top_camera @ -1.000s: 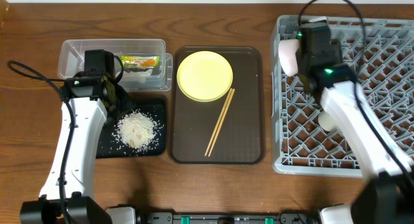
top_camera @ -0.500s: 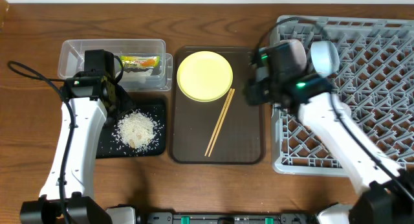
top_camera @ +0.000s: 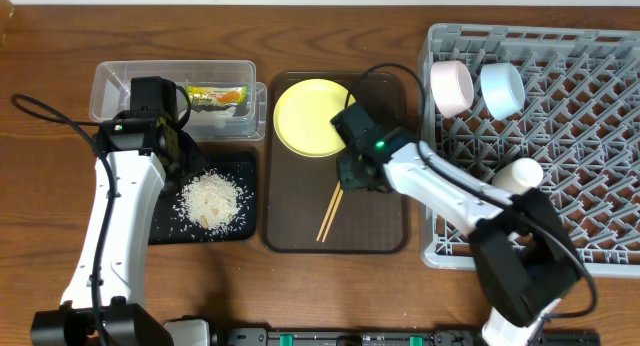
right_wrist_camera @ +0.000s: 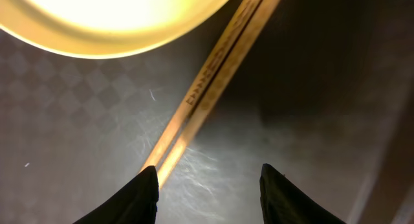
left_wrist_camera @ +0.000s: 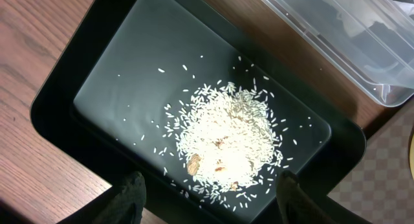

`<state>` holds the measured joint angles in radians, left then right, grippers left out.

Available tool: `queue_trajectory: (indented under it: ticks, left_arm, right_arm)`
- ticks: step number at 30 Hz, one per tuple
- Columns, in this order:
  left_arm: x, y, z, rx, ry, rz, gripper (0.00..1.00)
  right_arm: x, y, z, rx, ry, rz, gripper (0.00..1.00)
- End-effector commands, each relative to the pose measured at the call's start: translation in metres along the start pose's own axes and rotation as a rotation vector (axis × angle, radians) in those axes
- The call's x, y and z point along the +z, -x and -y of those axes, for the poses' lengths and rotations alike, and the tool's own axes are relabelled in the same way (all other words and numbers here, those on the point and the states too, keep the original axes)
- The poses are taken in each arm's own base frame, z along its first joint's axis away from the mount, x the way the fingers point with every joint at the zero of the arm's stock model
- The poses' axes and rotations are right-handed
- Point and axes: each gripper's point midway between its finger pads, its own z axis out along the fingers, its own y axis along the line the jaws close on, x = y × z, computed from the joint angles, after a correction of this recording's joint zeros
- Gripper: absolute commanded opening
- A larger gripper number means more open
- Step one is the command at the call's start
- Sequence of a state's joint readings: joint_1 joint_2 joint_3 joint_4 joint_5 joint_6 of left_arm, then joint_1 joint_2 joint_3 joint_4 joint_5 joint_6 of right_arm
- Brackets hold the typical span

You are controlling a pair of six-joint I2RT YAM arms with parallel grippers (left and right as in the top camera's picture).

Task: Sort waste into correct bins and load items into the dishwasher rack
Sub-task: 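Reach the right gripper to the wooden chopsticks and pinch one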

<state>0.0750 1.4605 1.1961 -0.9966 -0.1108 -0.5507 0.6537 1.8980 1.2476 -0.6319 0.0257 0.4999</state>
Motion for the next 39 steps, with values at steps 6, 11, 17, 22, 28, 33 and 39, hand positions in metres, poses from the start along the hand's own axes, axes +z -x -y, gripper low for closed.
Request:
queue_trajectory:
  ticks: [6,11,17,22,28,33,39]
  left_arm:
    - [-0.001,0.001,-0.002,-0.012,0.005,0.003,0.67]
    - [-0.001,0.001,-0.002,-0.012,0.006,0.003,0.67]
    - [-0.001,0.001,-0.002,-0.011,0.005,0.003,0.67]
    - [-0.001,0.000,-0.002,-0.011,0.005,0.003,0.67]
    - [-0.001,0.000,-0.002,-0.011,0.006,0.002,0.67]
    - [-0.001,0.001,-0.002,-0.012,0.006,0.003,0.67]
    - [-0.001,0.000,-0.002,-0.012,0.006,0.002,0.67]
  right_arm:
    - [0.022,-0.013,0.002,0.088,-0.070,-0.021,0.47]
    - [0.025,-0.017,0.004,0.098,-0.082,-0.037,0.45]
    - [0.025,-0.019,0.009,0.097,-0.106,-0.043,0.44]
    - [0.024,-0.022,0.013,0.095,-0.123,-0.053,0.32]
    - [0.023,-0.028,0.016,0.116,-0.138,-0.073,0.04]
    - [0.023,-0.031,0.018,0.165,-0.150,-0.085,0.01]
    - [0.007,-0.016,0.030,0.214,-0.137,-0.047,0.01]
